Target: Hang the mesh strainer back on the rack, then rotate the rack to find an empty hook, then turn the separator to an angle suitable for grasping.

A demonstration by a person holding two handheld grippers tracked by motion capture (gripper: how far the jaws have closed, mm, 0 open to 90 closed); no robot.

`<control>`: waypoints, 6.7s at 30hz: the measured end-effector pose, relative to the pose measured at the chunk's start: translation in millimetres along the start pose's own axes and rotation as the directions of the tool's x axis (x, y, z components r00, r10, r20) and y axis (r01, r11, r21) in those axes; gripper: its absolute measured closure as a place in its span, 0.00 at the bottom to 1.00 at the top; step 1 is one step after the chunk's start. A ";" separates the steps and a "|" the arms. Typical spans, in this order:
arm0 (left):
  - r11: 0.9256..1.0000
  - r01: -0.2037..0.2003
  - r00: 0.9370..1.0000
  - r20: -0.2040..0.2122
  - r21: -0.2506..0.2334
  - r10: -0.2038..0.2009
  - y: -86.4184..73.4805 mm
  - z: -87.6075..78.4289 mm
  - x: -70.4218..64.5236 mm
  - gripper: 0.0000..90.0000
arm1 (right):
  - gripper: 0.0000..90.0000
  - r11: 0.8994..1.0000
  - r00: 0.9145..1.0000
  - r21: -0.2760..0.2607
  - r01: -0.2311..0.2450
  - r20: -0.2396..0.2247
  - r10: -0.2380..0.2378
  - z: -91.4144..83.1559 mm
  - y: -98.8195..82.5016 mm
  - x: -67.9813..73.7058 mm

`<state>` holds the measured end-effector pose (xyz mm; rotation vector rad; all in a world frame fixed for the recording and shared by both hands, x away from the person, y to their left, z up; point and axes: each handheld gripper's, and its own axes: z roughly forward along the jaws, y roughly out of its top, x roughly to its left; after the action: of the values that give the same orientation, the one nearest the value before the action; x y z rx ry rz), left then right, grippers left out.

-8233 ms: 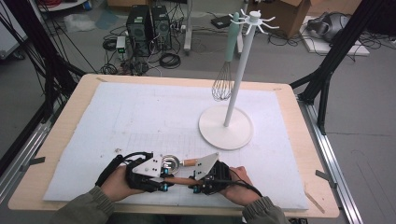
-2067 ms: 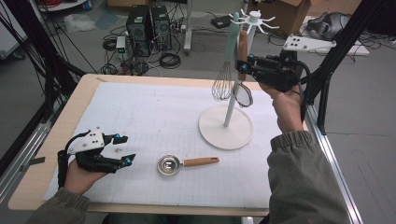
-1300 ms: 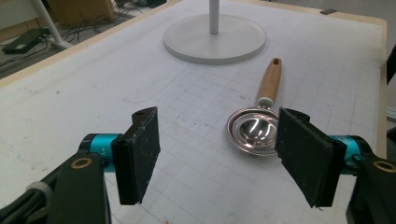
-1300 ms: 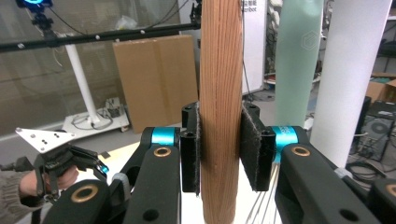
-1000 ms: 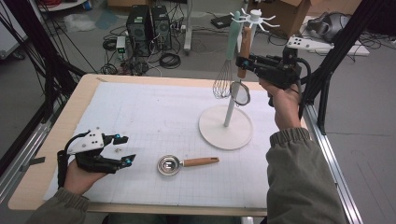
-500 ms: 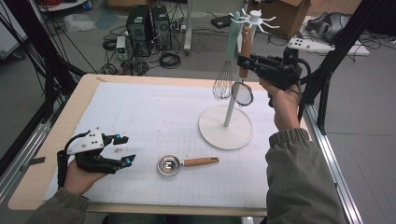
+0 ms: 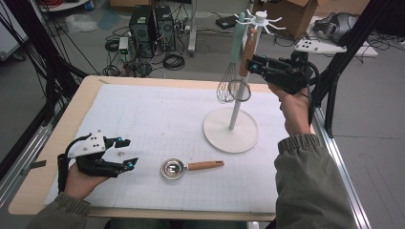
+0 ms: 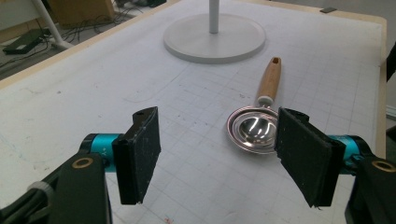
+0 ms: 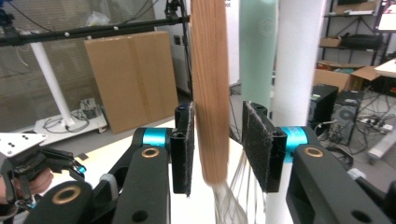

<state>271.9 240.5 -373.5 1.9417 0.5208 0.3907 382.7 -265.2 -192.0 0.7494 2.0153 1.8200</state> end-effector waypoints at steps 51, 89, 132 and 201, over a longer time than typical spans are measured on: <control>1.000 0.010 1.000 -0.001 -0.013 -0.010 -0.8 -1.4 1.5 0.35 | 1.00 0.992 0.995 0.094 0.084 0.040 -0.088 -45.2 76.1 -3.5; 1.000 -0.006 1.000 0.004 -0.014 0.006 2.2 -2.6 -3.4 0.36 | 1.00 0.979 0.988 0.147 0.141 0.037 -0.148 -26.8 74.9 29.5; 1.000 -0.011 1.000 -0.002 -0.019 0.011 3.4 -5.6 -3.0 0.36 | 1.00 0.983 0.987 0.129 0.127 0.079 -0.138 -37.7 79.6 14.4; 1.000 0.004 1.000 -0.012 0.018 -0.004 -2.1 -1.9 1.9 0.34 | 0.44 0.953 0.990 0.299 0.057 -0.139 -0.015 10.1 -133.3 59.2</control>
<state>272.2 243.8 -374.5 1.9564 0.5373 0.3964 318.6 -229.3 -318.4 0.6792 2.4158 1.5983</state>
